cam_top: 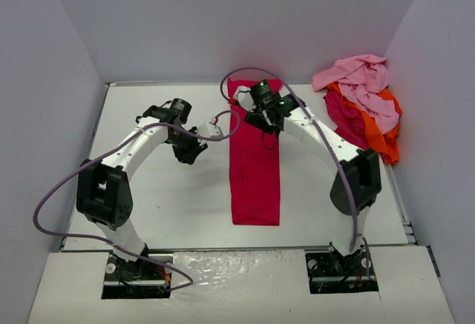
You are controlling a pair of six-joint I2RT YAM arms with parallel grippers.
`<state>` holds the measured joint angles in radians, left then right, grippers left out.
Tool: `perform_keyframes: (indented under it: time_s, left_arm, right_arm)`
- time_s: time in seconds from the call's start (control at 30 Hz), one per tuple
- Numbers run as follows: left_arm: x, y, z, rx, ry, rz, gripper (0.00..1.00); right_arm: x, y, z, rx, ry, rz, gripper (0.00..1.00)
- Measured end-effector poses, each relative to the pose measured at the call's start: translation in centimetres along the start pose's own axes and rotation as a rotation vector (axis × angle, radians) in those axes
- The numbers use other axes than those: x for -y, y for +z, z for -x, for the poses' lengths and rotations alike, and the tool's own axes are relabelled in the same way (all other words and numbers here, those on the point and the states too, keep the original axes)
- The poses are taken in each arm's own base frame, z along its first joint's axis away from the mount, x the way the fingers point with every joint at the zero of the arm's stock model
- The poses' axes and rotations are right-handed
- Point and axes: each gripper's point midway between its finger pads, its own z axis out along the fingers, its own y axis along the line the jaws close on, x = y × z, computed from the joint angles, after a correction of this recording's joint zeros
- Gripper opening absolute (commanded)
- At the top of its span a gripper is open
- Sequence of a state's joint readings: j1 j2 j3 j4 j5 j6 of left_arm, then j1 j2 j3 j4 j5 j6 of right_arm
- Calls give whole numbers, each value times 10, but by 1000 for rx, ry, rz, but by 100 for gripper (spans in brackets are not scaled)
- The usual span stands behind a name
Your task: Fold and stack the t-shirts
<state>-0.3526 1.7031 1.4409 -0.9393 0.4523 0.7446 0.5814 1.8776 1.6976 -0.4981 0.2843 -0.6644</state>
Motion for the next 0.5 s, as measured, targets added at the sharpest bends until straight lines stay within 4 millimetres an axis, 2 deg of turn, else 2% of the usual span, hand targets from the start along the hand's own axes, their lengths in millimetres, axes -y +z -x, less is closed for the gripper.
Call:
perform_keyframes:
  time_s: [0.07, 0.17, 0.33, 0.43, 0.5]
  left_arm:
    - [14, 4, 0, 1, -7, -50, 18]
    - [32, 9, -3, -1, -29, -124, 18]
    - [65, 36, -29, -79, 6, -148, 18]
    - [93, 50, -38, -150, 153, -101, 20]
    - [113, 58, -30, -183, 282, -76, 20]
  right_arm:
    - [-4, -29, -6, 56, 51, 70, 58]
    - [-26, -59, -33, 82, 94, 176, 58]
    - [-77, -83, -102, 1, 118, 335, 60]
    - [-79, -95, -122, 8, 194, 361, 61]
    - [-69, -104, -128, 36, 249, 347, 61]
